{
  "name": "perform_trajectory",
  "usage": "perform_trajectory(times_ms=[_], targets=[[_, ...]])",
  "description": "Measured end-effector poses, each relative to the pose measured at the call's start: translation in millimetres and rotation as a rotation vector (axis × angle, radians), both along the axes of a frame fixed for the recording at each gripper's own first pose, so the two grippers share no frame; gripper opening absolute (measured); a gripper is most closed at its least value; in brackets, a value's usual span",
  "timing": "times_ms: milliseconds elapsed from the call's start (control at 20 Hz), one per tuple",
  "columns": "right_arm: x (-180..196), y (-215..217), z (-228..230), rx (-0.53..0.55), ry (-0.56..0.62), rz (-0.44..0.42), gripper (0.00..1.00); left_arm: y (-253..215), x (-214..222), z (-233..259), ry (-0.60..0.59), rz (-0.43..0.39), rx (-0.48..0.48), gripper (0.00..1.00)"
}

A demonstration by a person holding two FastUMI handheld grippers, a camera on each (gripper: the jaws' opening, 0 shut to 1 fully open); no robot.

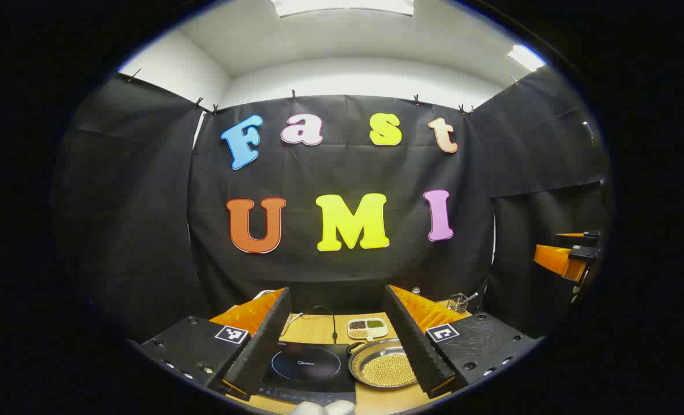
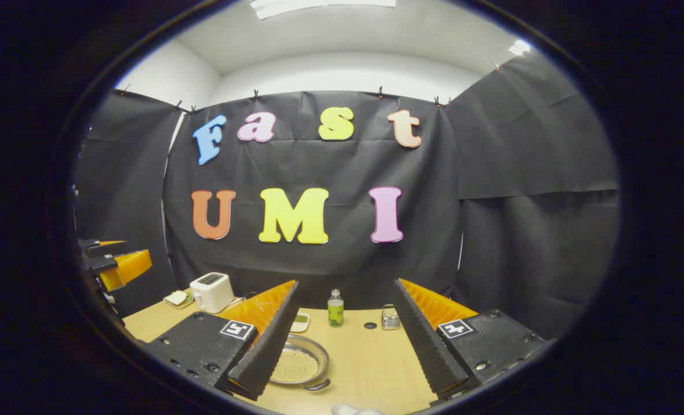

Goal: First push the handle of the pot to place it horizontally, then grasp the pot with both hands and set it on the induction cooktop.

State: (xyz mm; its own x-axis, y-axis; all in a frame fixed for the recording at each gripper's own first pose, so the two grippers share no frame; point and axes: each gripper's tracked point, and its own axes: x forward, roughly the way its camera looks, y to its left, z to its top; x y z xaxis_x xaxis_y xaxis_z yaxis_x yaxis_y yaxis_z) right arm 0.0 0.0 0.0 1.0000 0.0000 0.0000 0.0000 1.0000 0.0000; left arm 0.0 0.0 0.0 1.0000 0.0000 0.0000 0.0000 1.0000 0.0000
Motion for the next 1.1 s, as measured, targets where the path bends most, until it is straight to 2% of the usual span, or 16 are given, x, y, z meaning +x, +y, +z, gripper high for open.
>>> perform_trajectory(times_ms=[50,100,150,200,350,400,450,550,600,650,750,800,850,900,1000,1100], targets=[[-1,1,-3,-0.005,0.006,0.0,1.0,3,0,-1,0.002,0.004,0.003,0.89],[0,2,-2,-0.009,0.008,-0.003,1.0,5,-1,-2,0.003,0.006,0.004,0.96],[2,1,-2,-0.011,0.005,-0.011,0.96,6,0,-3,0.004,0.006,0.006,0.96],[3,0,-1,-0.01,0.003,-0.022,0.96,8,0,-3,0.001,0.006,0.008,0.89],[6,2,-3,-0.011,0.012,-0.025,1.0,12,0,-7,0.003,0.006,0.012,0.89],[6,1,-2,-0.011,0.012,-0.028,0.96,12,-1,-6,0.002,0.003,0.01,0.96],[6,2,-3,-0.011,0.012,-0.029,1.0,12,0,-6,0.002,0.001,0.011,0.89],[5,2,-2,-0.012,0.012,-0.032,0.96,15,0,-6,-0.001,0.001,0.01,0.89],[5,2,-1,-0.012,0.011,-0.032,1.0,15,-1,-6,-0.001,-0.002,0.009,0.89],[4,3,-1,-0.012,0.012,-0.034,1.0,15,0,-6,-0.002,-0.002,0.008,0.96],[2,2,-1,-0.018,0.012,-0.043,0.96,15,-2,-7,-0.002,-0.008,0.004,0.96],[0,4,0,-0.02,0.015,-0.04,0.93,14,-2,-7,-0.003,-0.012,0.004,0.96],[1,5,-1,-0.022,0.018,-0.036,0.8,14,-2,-7,-0.004,-0.015,0.007,0.96],[0,6,0,-0.02,0.02,-0.029,0.74,14,-3,-9,-0.003,-0.014,0.011,0.96],[0,7,0,-0.023,0.024,-0.016,0.49,15,-5,-9,0.001,-0.007,0.014,0.96],[2,14,-6,-0.029,0.052,0.026,0.19,15,-5,-10,-0.002,0.003,0.012,0.96]])
